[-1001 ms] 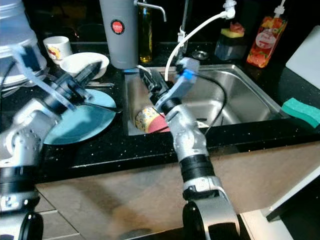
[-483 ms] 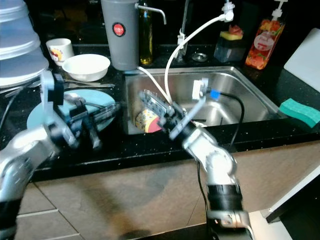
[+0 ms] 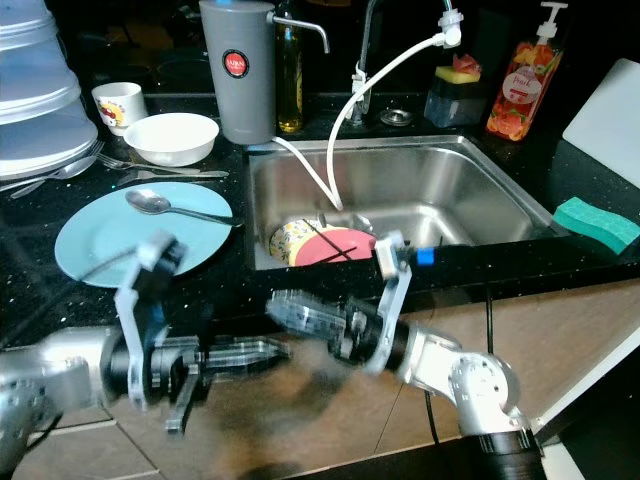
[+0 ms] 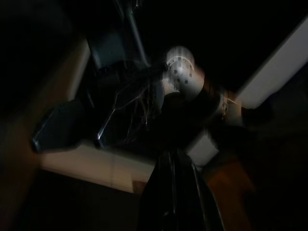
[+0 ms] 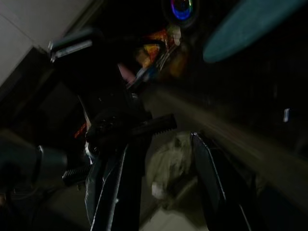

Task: Kitchen organization

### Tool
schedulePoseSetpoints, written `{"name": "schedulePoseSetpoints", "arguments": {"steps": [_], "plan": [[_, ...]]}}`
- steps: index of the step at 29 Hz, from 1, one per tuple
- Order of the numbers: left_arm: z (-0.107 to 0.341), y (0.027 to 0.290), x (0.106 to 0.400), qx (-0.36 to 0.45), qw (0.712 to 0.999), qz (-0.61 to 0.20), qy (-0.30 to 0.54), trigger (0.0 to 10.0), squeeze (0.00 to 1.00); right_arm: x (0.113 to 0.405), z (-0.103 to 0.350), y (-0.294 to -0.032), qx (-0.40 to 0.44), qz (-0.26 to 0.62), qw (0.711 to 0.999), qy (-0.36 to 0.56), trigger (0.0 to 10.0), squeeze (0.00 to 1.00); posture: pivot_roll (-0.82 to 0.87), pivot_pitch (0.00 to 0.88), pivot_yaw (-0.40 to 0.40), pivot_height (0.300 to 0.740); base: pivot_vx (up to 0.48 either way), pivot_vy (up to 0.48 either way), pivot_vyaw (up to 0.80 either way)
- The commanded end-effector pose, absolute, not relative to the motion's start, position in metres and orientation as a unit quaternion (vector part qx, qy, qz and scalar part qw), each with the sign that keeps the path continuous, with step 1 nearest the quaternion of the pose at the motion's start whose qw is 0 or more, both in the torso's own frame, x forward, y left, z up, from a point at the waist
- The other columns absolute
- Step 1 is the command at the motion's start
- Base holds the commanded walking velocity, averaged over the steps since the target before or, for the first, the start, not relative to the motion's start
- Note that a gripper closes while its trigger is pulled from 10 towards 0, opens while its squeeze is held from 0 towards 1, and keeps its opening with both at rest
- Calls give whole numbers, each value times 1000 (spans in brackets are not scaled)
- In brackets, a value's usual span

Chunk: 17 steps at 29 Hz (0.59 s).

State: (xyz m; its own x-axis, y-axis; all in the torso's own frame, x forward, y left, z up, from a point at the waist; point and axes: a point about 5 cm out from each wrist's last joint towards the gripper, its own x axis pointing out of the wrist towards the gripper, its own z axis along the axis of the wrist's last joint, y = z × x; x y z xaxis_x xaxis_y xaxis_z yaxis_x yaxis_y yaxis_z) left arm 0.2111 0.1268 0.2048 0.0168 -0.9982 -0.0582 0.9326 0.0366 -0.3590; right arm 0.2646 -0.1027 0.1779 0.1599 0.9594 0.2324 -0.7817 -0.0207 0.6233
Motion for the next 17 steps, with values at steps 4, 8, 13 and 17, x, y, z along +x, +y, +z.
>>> {"name": "schedulePoseSetpoints", "arguments": {"steps": [4,8,13,17], "plan": [[175,129,202,-66,704,-664,244,10000,0,258,151,-105,327,619,687,195,10000,0,67,100,-49,740,0,0,0],[134,139,195,4,716,-606,348,10000,0,251,116,-109,309,585,702,262,10000,0,65,100,-46,740,0,0,0],[80,147,207,28,794,-444,414,10000,0,246,60,-113,229,511,741,372,10000,0,61,102,-42,740,0,0,0],[51,156,208,31,819,-351,453,10000,0,246,32,-115,183,449,767,420,10000,0,61,103,-44,740,0,0,0]]}}
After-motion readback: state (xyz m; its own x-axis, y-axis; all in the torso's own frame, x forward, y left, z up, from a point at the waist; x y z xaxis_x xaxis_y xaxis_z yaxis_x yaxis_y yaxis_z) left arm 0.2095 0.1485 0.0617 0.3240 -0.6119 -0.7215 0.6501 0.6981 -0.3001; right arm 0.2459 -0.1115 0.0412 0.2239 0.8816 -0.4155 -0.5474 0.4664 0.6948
